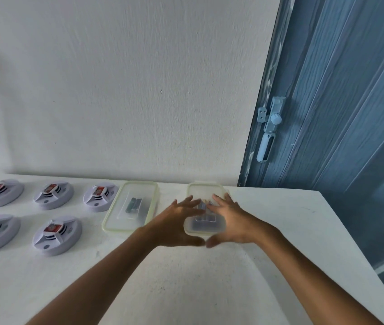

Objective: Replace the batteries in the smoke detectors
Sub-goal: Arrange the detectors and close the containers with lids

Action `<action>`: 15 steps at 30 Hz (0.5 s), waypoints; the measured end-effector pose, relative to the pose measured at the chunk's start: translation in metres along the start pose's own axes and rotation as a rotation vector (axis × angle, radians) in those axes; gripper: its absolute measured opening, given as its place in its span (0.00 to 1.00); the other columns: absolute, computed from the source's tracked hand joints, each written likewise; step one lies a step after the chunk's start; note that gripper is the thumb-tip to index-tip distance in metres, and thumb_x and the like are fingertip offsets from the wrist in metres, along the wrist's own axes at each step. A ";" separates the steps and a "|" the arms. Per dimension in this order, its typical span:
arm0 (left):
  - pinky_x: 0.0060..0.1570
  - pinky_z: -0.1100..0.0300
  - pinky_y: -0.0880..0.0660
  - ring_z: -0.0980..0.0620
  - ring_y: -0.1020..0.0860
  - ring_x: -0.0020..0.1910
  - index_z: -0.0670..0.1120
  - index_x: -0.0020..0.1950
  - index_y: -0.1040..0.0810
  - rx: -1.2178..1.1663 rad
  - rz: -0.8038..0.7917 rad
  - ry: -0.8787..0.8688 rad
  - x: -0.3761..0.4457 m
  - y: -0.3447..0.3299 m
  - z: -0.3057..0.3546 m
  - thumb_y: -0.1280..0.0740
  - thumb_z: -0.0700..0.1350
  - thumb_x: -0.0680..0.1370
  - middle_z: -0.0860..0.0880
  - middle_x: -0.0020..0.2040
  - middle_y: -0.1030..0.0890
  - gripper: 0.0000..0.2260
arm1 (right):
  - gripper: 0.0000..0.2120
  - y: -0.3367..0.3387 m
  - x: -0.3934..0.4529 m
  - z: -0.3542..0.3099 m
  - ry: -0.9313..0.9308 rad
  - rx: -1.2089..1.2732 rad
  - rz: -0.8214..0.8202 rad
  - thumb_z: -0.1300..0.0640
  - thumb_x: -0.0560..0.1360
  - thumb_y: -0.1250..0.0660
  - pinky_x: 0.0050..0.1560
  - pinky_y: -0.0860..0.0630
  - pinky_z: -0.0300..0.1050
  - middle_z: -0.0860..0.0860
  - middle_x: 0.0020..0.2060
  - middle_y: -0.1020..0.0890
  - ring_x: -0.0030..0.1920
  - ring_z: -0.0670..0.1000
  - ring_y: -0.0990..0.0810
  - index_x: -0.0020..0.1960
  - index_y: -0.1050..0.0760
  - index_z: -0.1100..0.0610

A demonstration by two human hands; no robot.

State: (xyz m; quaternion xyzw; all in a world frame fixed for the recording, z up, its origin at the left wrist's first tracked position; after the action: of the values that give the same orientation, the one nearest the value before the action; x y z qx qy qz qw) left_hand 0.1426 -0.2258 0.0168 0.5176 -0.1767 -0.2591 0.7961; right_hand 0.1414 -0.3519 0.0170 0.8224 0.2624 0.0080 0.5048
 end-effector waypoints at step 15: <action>0.63 0.46 0.27 0.41 0.23 0.63 0.43 0.64 0.21 0.266 0.245 -0.184 -0.002 -0.006 0.013 0.22 0.59 0.64 0.40 0.64 0.21 0.33 | 0.45 -0.005 -0.001 -0.010 0.113 -0.337 0.238 0.40 0.71 0.31 0.73 0.59 0.42 0.51 0.78 0.49 0.78 0.53 0.53 0.78 0.49 0.54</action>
State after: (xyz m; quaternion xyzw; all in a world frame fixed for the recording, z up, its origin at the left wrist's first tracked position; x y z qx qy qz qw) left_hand 0.1330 -0.2361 0.0166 0.5671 -0.3431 -0.1811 0.7266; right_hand 0.1356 -0.3426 0.0176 0.7497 0.1859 0.1574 0.6153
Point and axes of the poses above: each hand's wrist, its own x-axis towards the middle knuckle, its own y-axis out of the back of the hand, z = x × y, the point moved 8 cm from there along x, towards the middle knuckle
